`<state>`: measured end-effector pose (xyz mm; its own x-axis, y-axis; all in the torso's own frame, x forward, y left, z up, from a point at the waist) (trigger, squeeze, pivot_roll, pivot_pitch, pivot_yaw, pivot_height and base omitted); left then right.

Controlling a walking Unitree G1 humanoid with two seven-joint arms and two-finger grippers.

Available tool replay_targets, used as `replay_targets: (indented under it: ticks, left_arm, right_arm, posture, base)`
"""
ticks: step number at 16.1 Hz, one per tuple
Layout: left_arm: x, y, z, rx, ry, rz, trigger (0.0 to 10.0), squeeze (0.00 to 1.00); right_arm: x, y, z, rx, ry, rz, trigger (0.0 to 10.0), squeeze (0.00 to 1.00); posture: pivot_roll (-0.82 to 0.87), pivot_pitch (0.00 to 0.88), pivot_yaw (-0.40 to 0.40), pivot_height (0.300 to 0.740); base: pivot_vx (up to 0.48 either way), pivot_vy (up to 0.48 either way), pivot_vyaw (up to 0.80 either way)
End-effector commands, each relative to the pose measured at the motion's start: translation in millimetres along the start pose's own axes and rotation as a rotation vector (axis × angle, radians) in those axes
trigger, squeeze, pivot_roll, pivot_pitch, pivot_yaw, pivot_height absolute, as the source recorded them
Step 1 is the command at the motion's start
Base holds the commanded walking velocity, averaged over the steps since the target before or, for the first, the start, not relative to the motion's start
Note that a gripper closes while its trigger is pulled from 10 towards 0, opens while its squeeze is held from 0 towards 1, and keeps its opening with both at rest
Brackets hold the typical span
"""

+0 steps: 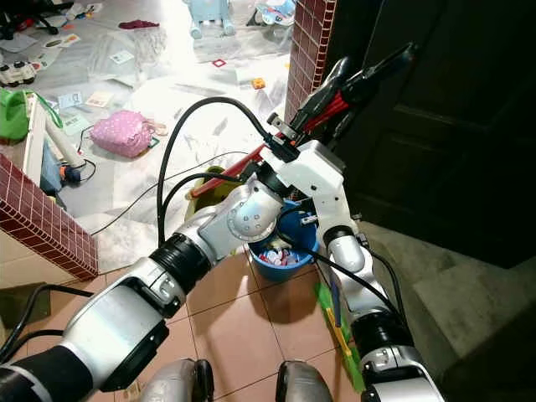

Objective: Sweep floor

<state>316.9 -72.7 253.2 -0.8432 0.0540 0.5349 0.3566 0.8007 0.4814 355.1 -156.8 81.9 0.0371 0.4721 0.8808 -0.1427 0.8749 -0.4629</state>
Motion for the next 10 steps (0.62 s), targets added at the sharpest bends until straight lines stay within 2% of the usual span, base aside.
replay_targets:
  ticks: [1, 4, 5, 6, 7, 9, 10]
  left_arm:
    - [13, -1.6, -7.9, -0.002, -0.07, 0.014, 10.0, 0.0]
    - [1, 47.5, -8.3, 0.149, -0.001, -0.01, 10.0, 0.0]
    - [-2, 70.8, -7.4, 0.211, 0.025, -0.024, 10.0, 0.0]
    - [-7, 104.4, 1.5, 0.312, 0.08, -0.012, 10.0, 0.0]
    - [-11, 128.1, 16.4, 0.383, 0.133, -0.006, 10.0, 0.0]
    - [-17, 148.4, 37.1, 0.451, 0.207, 0.005, 10.0, 0.0]
    - [-30, 158.5, 64.1, 0.495, 0.315, 0.0, 10.0, 0.0]
  right_arm:
    - [-8, -4.3, 2.3, -0.011, 0.026, 0.05, 10.0, 0.0]
    - [-8, -4.1, 3.0, -0.01, 0.027, 0.045, 10.0, 0.0]
    - [-9, -4.2, 3.2, -0.008, 0.028, 0.043, 10.0, 0.0]
    - [-9, -3.5, 2.8, 0.005, 0.032, 0.044, 10.0, 0.0]
    - [-9, -2.0, 1.9, 0.024, 0.037, 0.049, 10.0, 0.0]
    - [-8, 0.3, 0.7, 0.045, 0.039, 0.037, 10.0, 0.0]
    - [-3, 5.0, -1.6, 0.076, 0.025, 0.013, 10.0, 0.0]
  posture:
    - [-0.13, 0.1, 0.022, 0.74]
    - [-0.12, 0.105, 0.022, 0.74]
    - [-0.11, 0.106, 0.019, 0.74]
    - [-0.1, 0.109, 0.015, 0.74]
    - [-0.09, 0.11, 0.013, 0.74]
    - [-0.07, 0.113, 0.006, 0.74]
    - [-0.06, 0.119, -0.004, 0.74]
  base:
    - [0.0, 0.0, 0.0]
    - [0.0, 0.0, 0.0]
    - [0.0, 0.0, 0.0]
    - [0.0, 0.0, 0.0]
    - [0.0, 0.0, 0.0]
    - [0.0, 0.0, 0.0]
    - [0.0, 0.0, 0.0]
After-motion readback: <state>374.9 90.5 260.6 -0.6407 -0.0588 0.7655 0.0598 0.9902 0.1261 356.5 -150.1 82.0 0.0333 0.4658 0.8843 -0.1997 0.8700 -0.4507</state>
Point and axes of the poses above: a point about 5 cm out from each wrist's last joint towards the gripper, its own z axis pointing back from the gripper into the wrist, its own x axis along the axis of the wrist's last joint, y = z × x, the point moved 3 cm from there along -z, pointing out of the wrist towards the gripper, and after that the axes turned 10 degrees about z, right-handed, at the moved point
